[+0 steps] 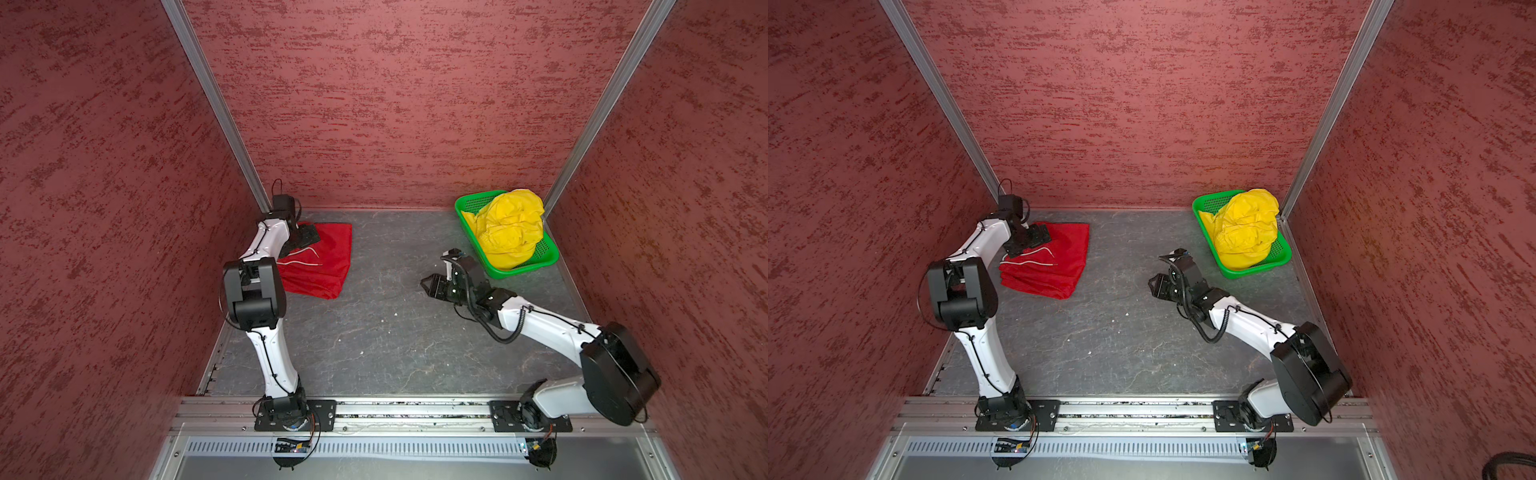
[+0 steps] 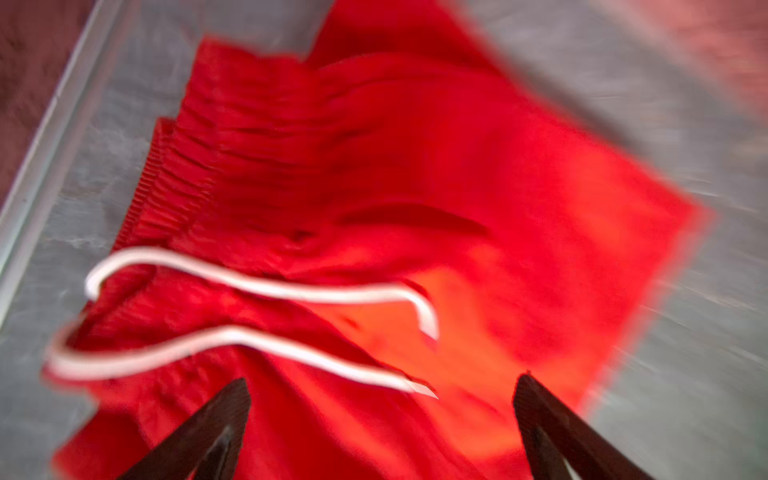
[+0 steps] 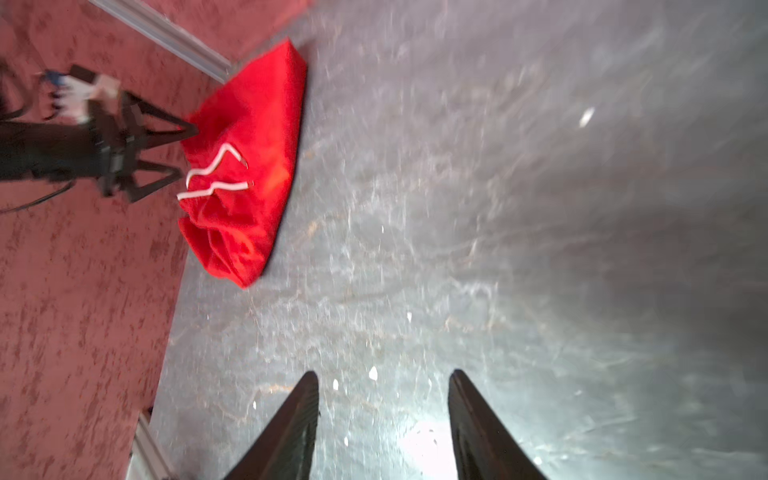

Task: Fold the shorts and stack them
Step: 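Drag the shorts aside with the left gripper while the right draws back, then grasp the yellow shorts in the green basket with the right gripper and lift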

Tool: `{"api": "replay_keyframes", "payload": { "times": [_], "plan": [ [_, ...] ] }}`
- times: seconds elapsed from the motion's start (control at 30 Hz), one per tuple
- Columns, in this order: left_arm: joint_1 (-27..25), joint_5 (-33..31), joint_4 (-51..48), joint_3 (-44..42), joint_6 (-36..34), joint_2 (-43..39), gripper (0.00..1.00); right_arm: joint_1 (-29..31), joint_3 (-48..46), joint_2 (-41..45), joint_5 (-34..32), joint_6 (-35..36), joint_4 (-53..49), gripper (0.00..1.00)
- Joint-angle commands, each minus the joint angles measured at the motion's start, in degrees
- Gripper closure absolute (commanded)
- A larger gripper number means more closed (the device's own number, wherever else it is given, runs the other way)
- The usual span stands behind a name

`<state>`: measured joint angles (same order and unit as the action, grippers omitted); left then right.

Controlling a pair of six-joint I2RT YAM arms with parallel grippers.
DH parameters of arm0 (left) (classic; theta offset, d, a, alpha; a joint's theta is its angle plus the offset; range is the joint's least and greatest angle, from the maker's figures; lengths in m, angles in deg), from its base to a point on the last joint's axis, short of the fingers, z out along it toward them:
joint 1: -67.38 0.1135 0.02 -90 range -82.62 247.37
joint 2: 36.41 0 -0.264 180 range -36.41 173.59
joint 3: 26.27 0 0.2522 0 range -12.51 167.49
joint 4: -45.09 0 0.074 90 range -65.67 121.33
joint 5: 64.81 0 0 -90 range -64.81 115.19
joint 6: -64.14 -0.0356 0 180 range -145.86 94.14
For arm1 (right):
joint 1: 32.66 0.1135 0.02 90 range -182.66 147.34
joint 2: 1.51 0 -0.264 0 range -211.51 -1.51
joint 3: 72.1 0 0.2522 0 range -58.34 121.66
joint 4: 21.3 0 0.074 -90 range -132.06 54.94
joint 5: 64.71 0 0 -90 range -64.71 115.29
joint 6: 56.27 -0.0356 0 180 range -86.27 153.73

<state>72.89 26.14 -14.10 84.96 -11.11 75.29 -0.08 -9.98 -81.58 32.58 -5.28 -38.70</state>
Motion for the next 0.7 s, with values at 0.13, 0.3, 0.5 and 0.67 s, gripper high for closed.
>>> {"api": "replay_keyframes", "payload": {
  "times": [0.13, 0.3, 0.5, 0.67],
  "plan": [
    [-14.3, -0.7, 10.5, -15.6, -0.1, -23.8, 0.0, -11.1, 11.0, 5.5, -8.1, 14.7, -17.3, 0.45],
    [-23.0, 0.3, 22.2, -32.9, 4.8, -33.1, 0.01, -18.8, 18.0, 2.1, -16.6, 24.3, -20.3, 0.39],
    [-26.2, -1.0, 22.2, -41.3, 7.4, -31.2, 0.01, -29.5, 30.9, -13.3, -11.3, 23.3, -22.4, 0.32],
    [-27.0, 0.0, 22.9, -44.8, 9.0, -31.3, 0.01, -33.9, 38.4, -25.6, -6.0, 18.7, -16.7, 0.31]
  ]
}}
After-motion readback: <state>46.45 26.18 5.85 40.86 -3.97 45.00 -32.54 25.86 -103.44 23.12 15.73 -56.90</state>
